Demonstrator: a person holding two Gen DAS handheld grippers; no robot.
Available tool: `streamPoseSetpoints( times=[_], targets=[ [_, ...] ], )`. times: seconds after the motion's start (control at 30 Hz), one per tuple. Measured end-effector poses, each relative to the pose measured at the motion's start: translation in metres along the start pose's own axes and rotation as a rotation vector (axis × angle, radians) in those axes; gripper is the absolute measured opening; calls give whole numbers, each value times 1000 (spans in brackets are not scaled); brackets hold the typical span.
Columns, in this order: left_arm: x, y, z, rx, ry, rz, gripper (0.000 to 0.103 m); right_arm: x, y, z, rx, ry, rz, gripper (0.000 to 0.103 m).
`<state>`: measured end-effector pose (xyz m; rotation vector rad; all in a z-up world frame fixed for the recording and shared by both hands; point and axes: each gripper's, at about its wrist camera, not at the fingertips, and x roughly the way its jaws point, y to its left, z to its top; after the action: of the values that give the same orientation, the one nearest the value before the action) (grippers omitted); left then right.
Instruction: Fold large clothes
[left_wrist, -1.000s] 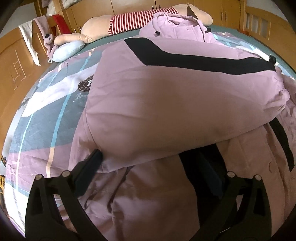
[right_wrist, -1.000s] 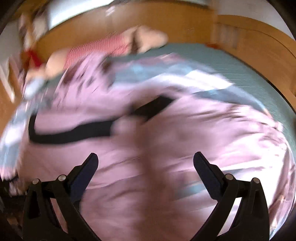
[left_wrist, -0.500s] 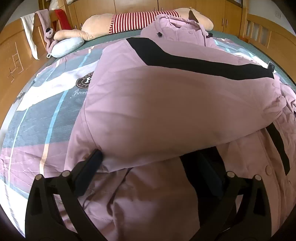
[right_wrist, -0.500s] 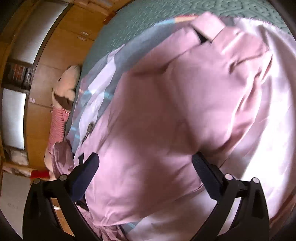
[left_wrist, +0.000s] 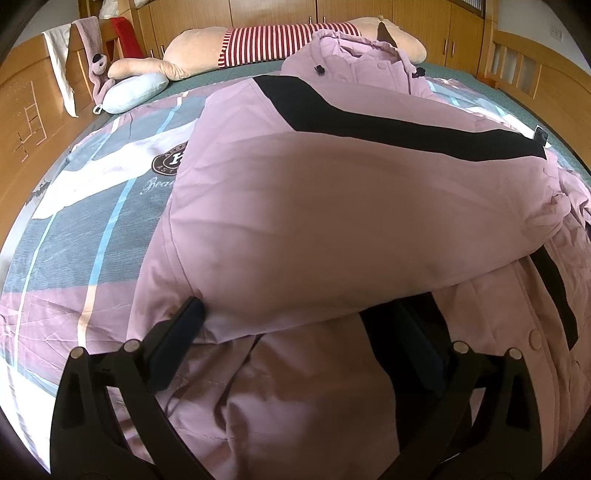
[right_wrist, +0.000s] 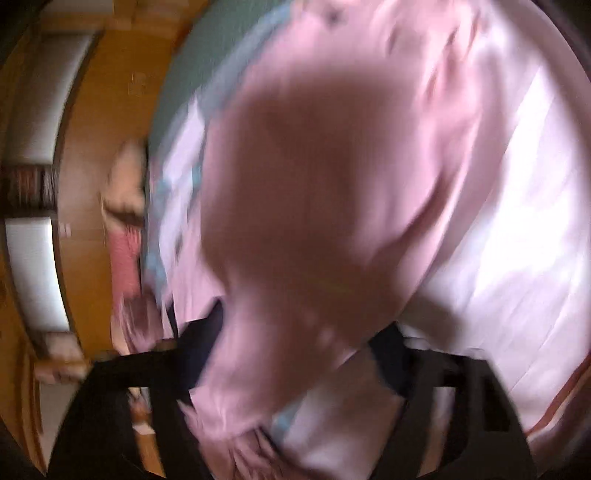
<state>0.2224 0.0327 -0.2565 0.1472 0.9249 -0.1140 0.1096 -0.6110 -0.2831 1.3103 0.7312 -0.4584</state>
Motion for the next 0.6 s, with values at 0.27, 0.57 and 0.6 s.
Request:
streamPoseSetpoints(
  times=[0.27,0.57,0.6],
  targets=[
    [0,0,1,3,1,4,101,-81,125,-72,-546,-348,93,6],
    [-13,21,2,-136,-63,-103,101,-38,200,-338,-1472,56,234,22],
    [-15,28,2,-185,-74,-142,101,-23,193,-363,-1550,153,211,28]
  ],
)
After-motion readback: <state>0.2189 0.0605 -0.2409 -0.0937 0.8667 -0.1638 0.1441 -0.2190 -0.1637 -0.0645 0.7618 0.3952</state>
